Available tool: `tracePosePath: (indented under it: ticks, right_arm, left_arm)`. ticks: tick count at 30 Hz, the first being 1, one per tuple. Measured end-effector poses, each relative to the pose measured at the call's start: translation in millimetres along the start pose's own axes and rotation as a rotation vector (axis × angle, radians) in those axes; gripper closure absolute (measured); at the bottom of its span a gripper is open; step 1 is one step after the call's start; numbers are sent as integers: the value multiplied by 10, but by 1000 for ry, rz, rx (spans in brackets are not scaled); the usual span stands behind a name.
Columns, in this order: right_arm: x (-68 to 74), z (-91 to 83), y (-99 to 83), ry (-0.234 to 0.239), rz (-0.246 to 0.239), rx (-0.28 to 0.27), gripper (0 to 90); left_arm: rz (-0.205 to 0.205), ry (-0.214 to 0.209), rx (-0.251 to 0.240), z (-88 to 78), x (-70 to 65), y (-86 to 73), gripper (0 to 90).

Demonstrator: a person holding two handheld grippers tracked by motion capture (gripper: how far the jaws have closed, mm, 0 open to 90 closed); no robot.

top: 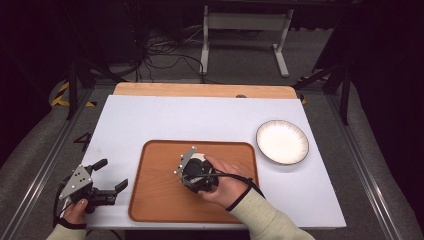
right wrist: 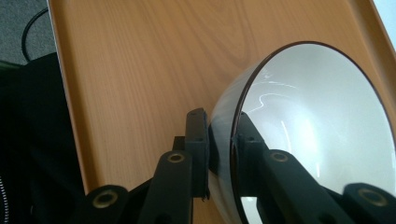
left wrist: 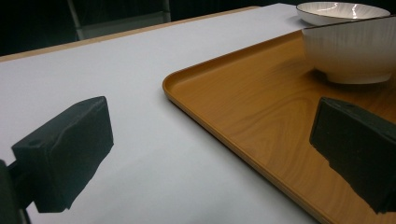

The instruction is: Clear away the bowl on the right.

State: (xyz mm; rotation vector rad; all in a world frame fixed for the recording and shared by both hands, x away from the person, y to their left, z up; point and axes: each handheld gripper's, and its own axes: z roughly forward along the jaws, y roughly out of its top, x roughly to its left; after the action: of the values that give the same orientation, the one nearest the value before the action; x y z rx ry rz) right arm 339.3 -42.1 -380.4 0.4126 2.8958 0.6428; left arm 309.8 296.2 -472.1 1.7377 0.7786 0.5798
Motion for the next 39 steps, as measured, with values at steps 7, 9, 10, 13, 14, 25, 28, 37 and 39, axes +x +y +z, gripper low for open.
tracePosePath:
  ticks: [7, 9, 10, 13, 14, 25, 28, 37, 39]
  right_arm:
    - [65, 64, -16, 38, -3, 9, 796]
    - [80, 93, -19, 49, -3, 15, 791]
    - [85, 108, -21, 50, -5, 18, 789]
    - [105, 147, -29, 59, -11, 24, 773]
    - [111, 158, -31, 64, -9, 26, 768]
    - [103, 155, -66, 76, -7, -6, 679]
    - [96, 139, -72, 86, -12, -31, 656]
    - [73, 13, -85, 108, -15, -123, 597]
    - [70, -31, -85, 107, -14, -153, 590]
  left_arm:
    - [0, 0, 0, 0, -1, 0, 3]
    - [0, 0, 0, 0, 0, 0, 3]
    - [0, 0, 0, 0, 0, 0, 3]
    - [0, 0, 0, 0, -1, 0, 3]
    - [1, 0, 0, -1, -1, 0, 3]
    - [-1, -1, 1, 1, 0, 1, 3]
    - [-1, -2, 8, -2, 5, 3, 3]
    - [-4, -7, 6, 2, 10, 2, 3]
    - [-3, -6, 5, 1, 9, 2, 3]
